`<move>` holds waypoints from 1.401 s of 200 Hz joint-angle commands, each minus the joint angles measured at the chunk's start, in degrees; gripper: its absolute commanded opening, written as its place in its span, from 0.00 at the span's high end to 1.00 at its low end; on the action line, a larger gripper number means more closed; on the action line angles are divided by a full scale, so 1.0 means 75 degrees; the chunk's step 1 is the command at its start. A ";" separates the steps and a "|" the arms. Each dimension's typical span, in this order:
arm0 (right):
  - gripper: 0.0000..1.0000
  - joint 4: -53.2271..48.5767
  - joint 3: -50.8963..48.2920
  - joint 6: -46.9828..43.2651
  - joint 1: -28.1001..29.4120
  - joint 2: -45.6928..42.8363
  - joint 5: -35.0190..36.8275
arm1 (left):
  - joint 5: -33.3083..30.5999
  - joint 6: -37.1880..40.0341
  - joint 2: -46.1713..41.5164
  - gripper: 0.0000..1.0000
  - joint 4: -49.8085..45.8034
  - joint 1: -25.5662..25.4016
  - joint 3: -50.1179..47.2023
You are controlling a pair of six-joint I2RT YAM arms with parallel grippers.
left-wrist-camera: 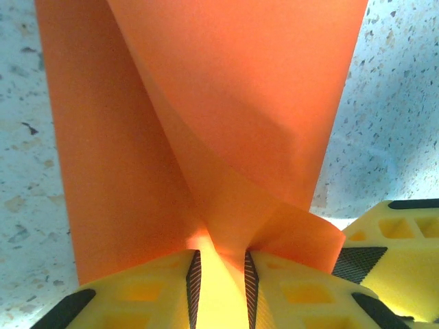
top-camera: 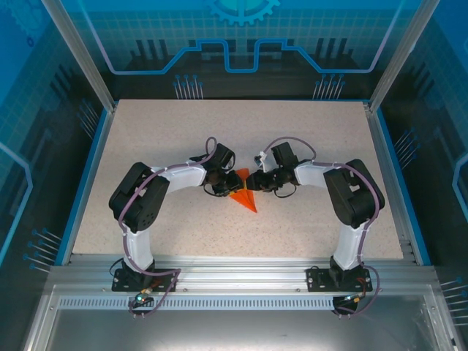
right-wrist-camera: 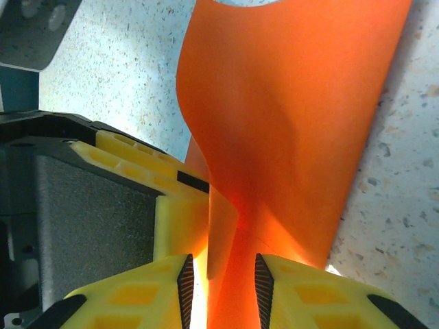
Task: Fold a paper plane with a square sheet of paper (fold left side to right side)
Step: Fourth fold the wing at the center of the table.
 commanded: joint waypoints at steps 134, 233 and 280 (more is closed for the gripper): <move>0.94 -0.0541 0.0192 -0.0353 -0.0257 0.0152 0.0385 | 0.0026 0.0136 -0.0132 0.70 -0.0126 -0.0042 -0.0090; 0.94 -0.0377 0.0079 -0.0342 -0.0354 0.0061 0.0112 | -0.0018 0.0129 0.0004 0.71 -0.0127 -0.0041 -0.0083; 0.94 -0.0390 0.0008 -0.0308 -0.0439 -0.0138 0.0116 | -0.0195 0.0155 0.0190 0.75 -0.0281 -0.0041 -0.0026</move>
